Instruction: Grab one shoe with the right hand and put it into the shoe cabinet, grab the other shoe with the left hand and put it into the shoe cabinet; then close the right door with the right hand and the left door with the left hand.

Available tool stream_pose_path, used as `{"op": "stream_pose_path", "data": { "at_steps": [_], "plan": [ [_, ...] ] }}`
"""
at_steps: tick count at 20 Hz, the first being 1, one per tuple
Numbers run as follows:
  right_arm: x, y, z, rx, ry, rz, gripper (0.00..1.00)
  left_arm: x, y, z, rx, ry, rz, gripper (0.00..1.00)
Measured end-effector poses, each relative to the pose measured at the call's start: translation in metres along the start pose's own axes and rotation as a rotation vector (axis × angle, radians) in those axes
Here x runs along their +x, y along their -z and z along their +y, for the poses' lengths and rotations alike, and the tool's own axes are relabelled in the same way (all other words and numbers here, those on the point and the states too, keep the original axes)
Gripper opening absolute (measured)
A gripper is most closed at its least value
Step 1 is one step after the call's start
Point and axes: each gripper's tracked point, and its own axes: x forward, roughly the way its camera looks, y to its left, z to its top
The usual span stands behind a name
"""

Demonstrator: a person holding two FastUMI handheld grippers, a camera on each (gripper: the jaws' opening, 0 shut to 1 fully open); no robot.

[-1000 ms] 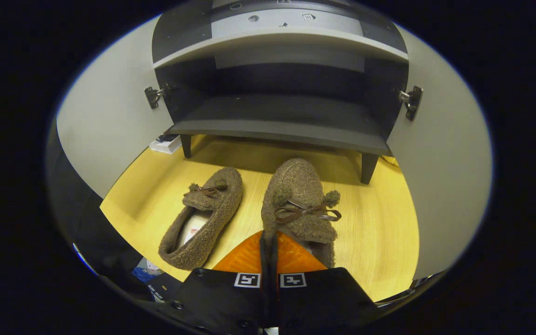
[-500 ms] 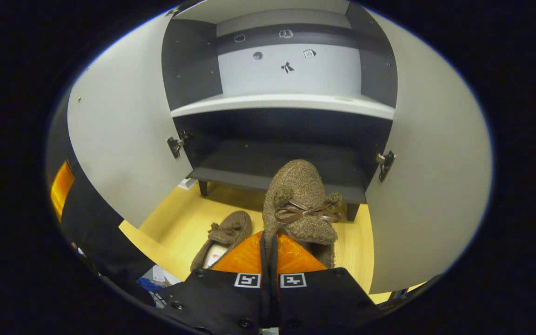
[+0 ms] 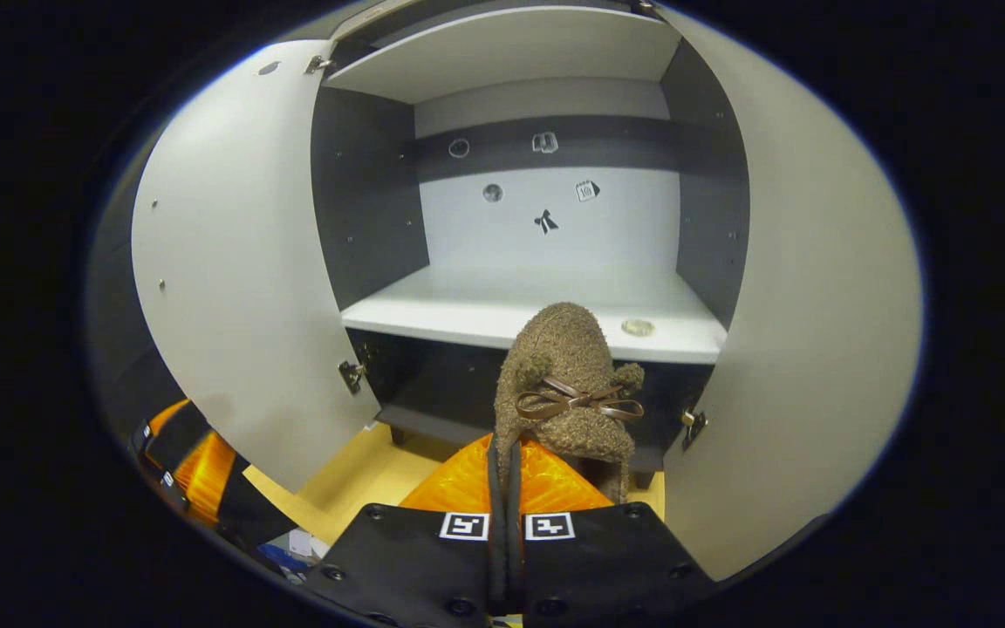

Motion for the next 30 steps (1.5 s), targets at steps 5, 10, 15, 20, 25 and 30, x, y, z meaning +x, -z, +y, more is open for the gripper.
{"op": "stream_pose_path", "data": {
  "at_steps": [5, 10, 15, 20, 25, 30],
  "plan": [
    [0.019, -0.059, -0.010, 0.024, 0.012, -0.075, 0.01, 0.015, 0.008, -0.002, -0.031, 0.026, -0.002, 0.83],
    [0.050, -0.106, -0.027, 0.039, 0.037, -0.103, 0.01, 0.025, 0.022, -0.001, -0.059, 0.046, 0.019, 0.83],
    [0.100, -0.139, -0.054, 0.051, 0.095, -0.084, 0.01, 0.035, 0.032, 0.000, -0.072, 0.066, 0.031, 0.84],
    [0.148, -0.144, -0.067, 0.013, 0.139, -0.028, 0.01, 0.045, 0.040, 0.000, -0.084, 0.079, 0.038, 0.83],
    [0.169, -0.143, -0.069, 0.027, 0.175, -0.028, 0.18, 0.052, 0.045, 0.004, -0.088, 0.081, 0.048, 0.83],
    [0.146, -0.147, -0.063, 0.038, 0.168, -0.103, 0.91, 0.055, 0.052, 0.005, -0.081, 0.079, 0.067, 0.83]
  ]
}}
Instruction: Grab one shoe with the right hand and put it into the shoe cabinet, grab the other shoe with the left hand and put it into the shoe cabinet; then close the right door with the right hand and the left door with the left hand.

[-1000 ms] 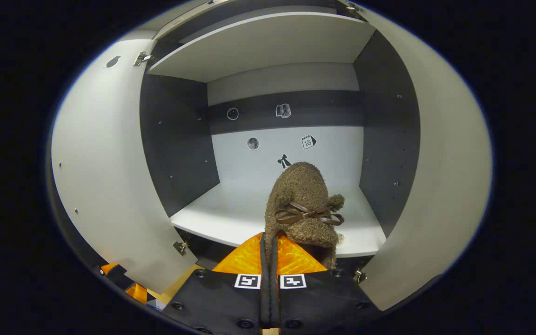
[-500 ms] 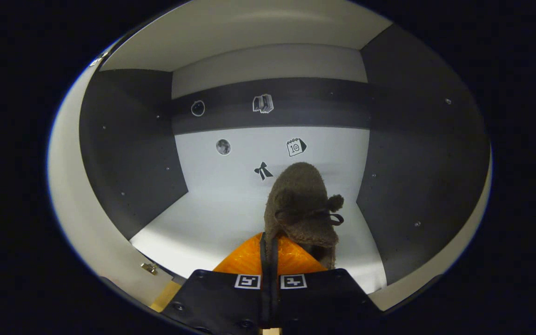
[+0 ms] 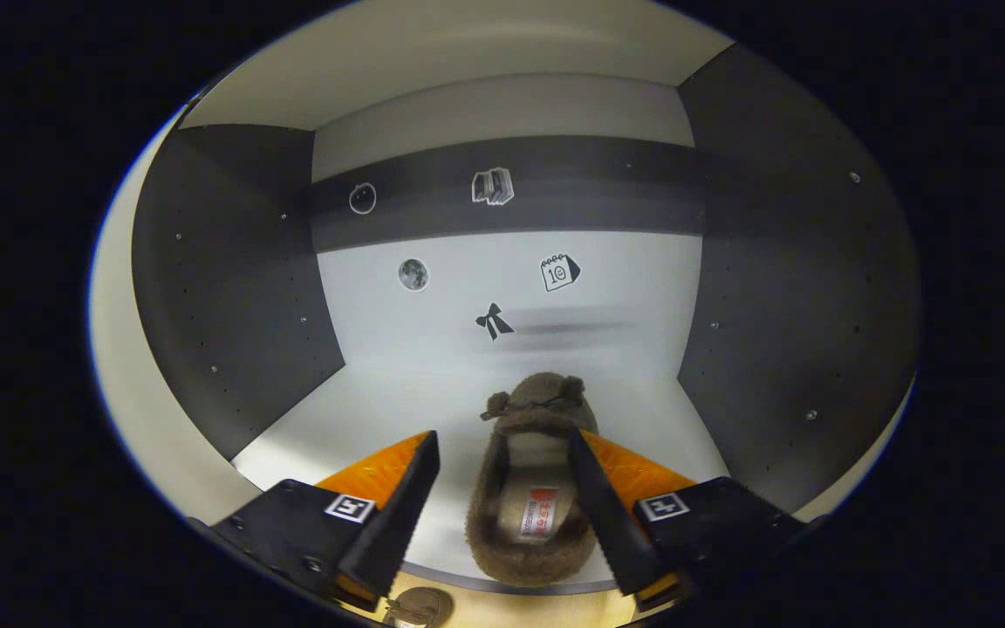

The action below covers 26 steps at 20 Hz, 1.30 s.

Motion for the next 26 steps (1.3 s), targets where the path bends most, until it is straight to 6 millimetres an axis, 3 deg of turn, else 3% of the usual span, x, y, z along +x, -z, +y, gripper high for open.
{"op": "stream_pose_path", "data": {
  "at_steps": [2, 8, 9, 12, 13, 14, 15, 16, 18, 19, 20, 21, 26],
  "plan": [
    [-0.019, -0.005, -0.003, 0.001, 0.010, -0.061, 1.00, 0.001, 0.002, -0.001, -0.005, 0.005, 0.004, 0.83],
    [-0.088, 0.006, -0.007, -0.015, 0.032, -0.189, 0.99, 0.007, 0.020, -0.011, -0.011, 0.047, 0.052, 0.83],
    [-0.099, 0.010, -0.008, -0.016, 0.034, -0.205, 0.95, 0.008, 0.025, -0.014, -0.014, 0.055, 0.064, 0.83],
    [-0.132, 0.019, -0.018, -0.065, 0.078, -0.283, 0.95, 0.010, 0.043, -0.021, -0.018, 0.085, 0.110, 0.83],
    [-0.144, 0.024, -0.018, -0.085, 0.088, -0.305, 0.95, 0.011, 0.052, -0.022, -0.020, 0.093, 0.128, 0.83],
    [-0.155, 0.029, -0.017, -0.100, 0.090, -0.324, 0.95, 0.012, 0.061, -0.023, -0.019, 0.098, 0.148, 0.91],
    [-0.165, 0.036, -0.015, -0.106, 0.091, -0.332, 0.95, 0.012, 0.074, -0.024, -0.015, 0.101, 0.173, 0.91],
    [-0.173, 0.042, -0.014, -0.105, 0.089, -0.335, 0.99, 0.011, 0.086, -0.025, -0.010, 0.107, 0.201, 0.84],
    [-0.185, 0.056, -0.013, -0.094, 0.081, -0.327, 1.00, 0.010, 0.113, -0.027, -0.004, 0.114, 0.254, 0.84],
    [-0.189, 0.061, -0.014, -0.088, 0.084, -0.319, 0.97, 0.009, 0.128, -0.029, -0.007, 0.119, 0.290, 0.77],
    [-0.194, 0.067, -0.015, -0.087, 0.089, -0.314, 1.00, 0.007, 0.141, -0.032, -0.016, 0.126, 0.327, 0.91],
    [-0.199, 0.074, -0.017, -0.088, 0.098, -0.307, 0.97, 0.006, 0.158, -0.037, -0.022, 0.132, 0.358, 0.84],
    [-0.226, 0.108, -0.012, -0.081, 0.108, -0.282, 1.00, 0.010, 0.219, -0.043, -0.028, 0.133, 0.497, 0.84]
  ]
}}
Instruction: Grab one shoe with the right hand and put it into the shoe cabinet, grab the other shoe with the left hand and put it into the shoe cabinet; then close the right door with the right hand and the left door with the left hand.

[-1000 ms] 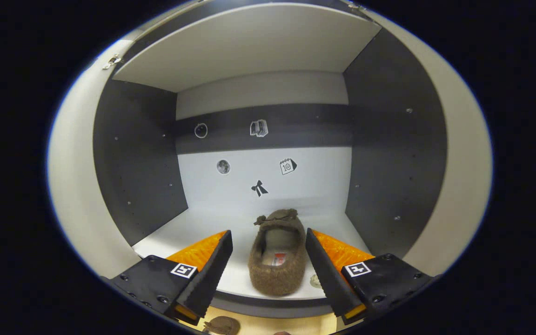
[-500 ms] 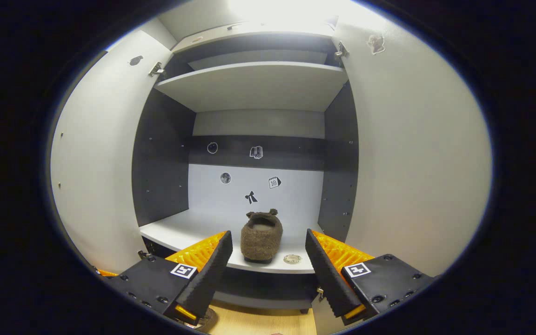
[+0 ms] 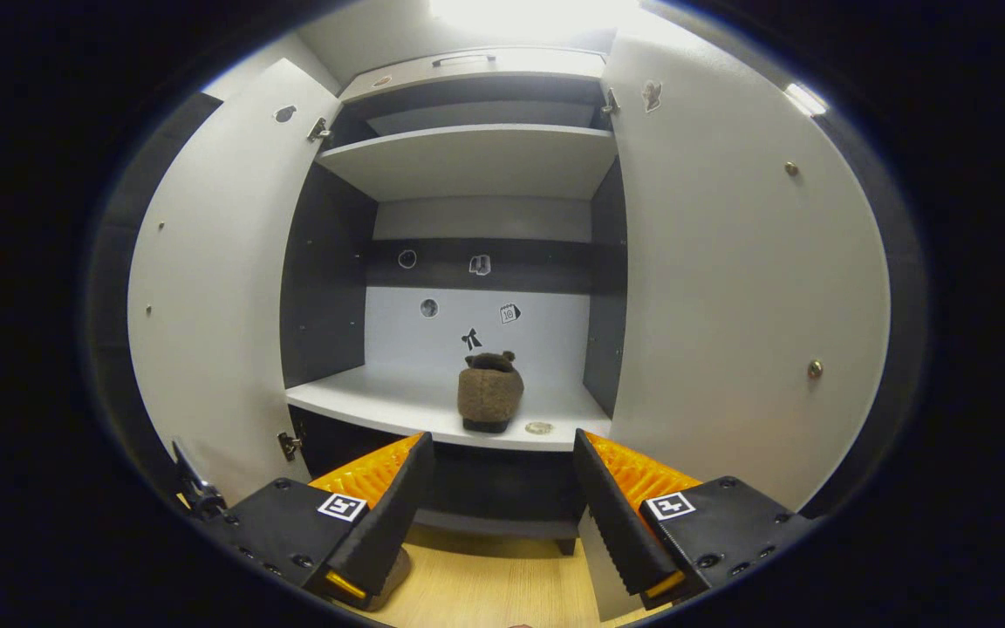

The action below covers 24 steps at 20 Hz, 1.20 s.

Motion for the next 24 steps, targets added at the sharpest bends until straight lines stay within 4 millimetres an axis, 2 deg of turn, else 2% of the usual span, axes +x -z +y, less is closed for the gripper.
{"op": "stream_pose_path", "data": {
  "at_steps": [3, 4, 6, 7, 9, 11, 12, 14, 15, 17, 18, 19, 20, 21, 23, 24],
  "plan": [
    [-0.020, 0.020, 0.002, 0.010, 0.005, 0.034, 0.97, 0.008, 0.016, 0.003, -0.010, 0.001, 0.055, 0.84],
    [-0.025, 0.027, 0.002, 0.011, 0.006, 0.052, 1.00, 0.009, 0.022, 0.004, -0.014, 0.003, 0.079, 0.84],
    [-0.032, 0.037, -0.006, 0.010, 0.021, 0.082, 0.97, 0.015, 0.034, 0.003, -0.020, 0.007, 0.114, 0.84],
    [-0.034, 0.041, -0.010, 0.016, 0.029, 0.093, 1.00, 0.019, 0.035, 0.003, -0.022, 0.010, 0.120, 0.84],
    [-0.038, 0.044, -0.018, 0.037, 0.051, 0.109, 0.97, 0.024, 0.035, 0.003, -0.013, 0.011, 0.128, 0.84],
    [-0.040, 0.045, -0.024, 0.052, 0.067, 0.121, 1.00, 0.033, 0.039, 0.002, 0.005, 0.007, 0.151, 0.84],
    [-0.042, 0.044, -0.025, 0.054, 0.071, 0.122, 1.00, 0.036, 0.041, 0.003, 0.002, 0.002, 0.172, 0.87],
    [-0.045, 0.042, -0.028, 0.041, 0.080, 0.118, 1.00, 0.043, 0.048, -0.002, -0.006, 0.003, 0.206, 0.69],
    [-0.046, 0.041, -0.028, 0.032, 0.082, 0.114, 1.00, 0.045, 0.053, -0.008, -0.016, 0.030, 0.219, 0.70],
    [-0.049, 0.040, -0.028, 0.017, 0.080, 0.114, 1.00, 0.044, 0.055, -0.018, -0.029, 0.063, 0.240, 0.54],
    [-0.050, 0.040, -0.027, 0.016, 0.076, 0.117, 1.00, 0.041, 0.052, -0.017, -0.026, 0.048, 0.239, 0.44],
    [-0.052, 0.042, -0.026, 0.015, 0.072, 0.121, 1.00, 0.049, 0.055, -0.016, -0.016, 0.035, 0.234, 0.32],
    [-0.054, 0.043, -0.025, 0.014, 0.068, 0.128, 1.00, 0.049, 0.051, -0.007, -0.003, -0.011, 0.217, 0.30],
    [-0.055, 0.045, -0.024, 0.014, 0.063, 0.135, 1.00, 0.051, 0.046, -0.007, -0.013, -0.012, 0.211, 0.13],
    [-0.058, 0.044, -0.023, 0.009, 0.052, 0.139, 1.00, 0.051, 0.039, -0.005, -0.035, -0.025, 0.193, 0.02],
    [-0.059, 0.043, -0.023, 0.004, 0.050, 0.136, 1.00, 0.050, 0.035, -0.006, -0.047, -0.020, 0.180, 0.07]
  ]
}}
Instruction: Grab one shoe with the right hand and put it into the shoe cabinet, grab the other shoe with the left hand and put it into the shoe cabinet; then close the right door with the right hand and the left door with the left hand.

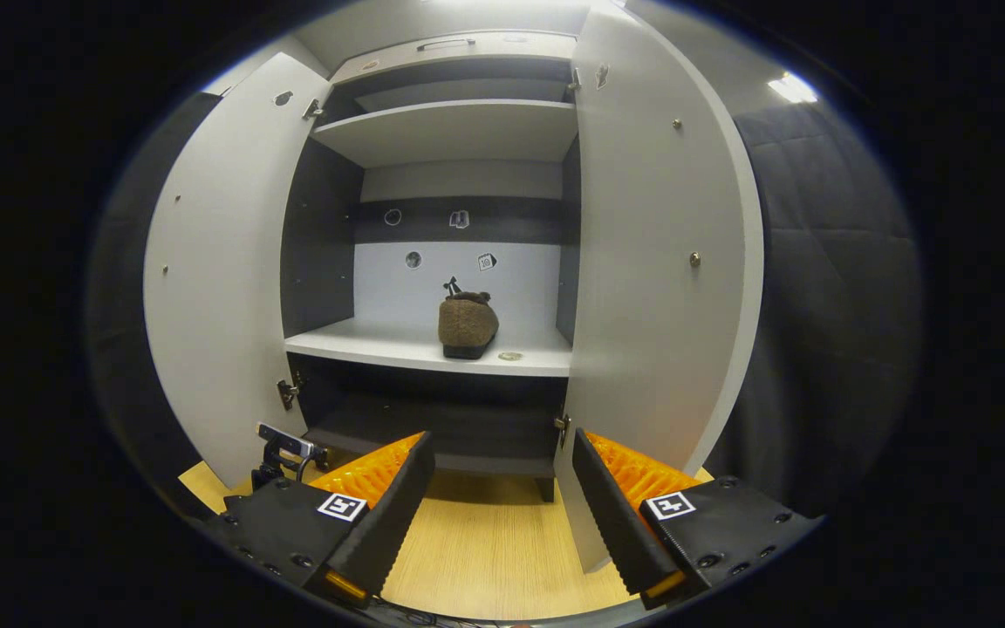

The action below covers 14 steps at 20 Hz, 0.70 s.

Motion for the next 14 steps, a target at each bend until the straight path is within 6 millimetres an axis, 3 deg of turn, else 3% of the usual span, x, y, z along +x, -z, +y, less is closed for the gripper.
{"op": "stream_pose_path", "data": {
  "at_steps": [1, 7, 14],
  "plan": [
    [-0.002, -0.002, 0.000, -0.004, -0.004, -0.004, 1.00, -0.005, -0.006, -0.001, -0.005, 0.000, -0.019, 0.02],
    [-0.005, -0.002, 0.011, -0.008, -0.046, -0.010, 1.00, -0.047, -0.063, -0.013, -0.001, 0.010, -0.161, 0.02],
    [-0.016, -0.004, 0.020, -0.010, -0.081, -0.028, 1.00, -0.107, -0.117, -0.002, -0.044, -0.024, -0.309, 0.01]
  ]
}}
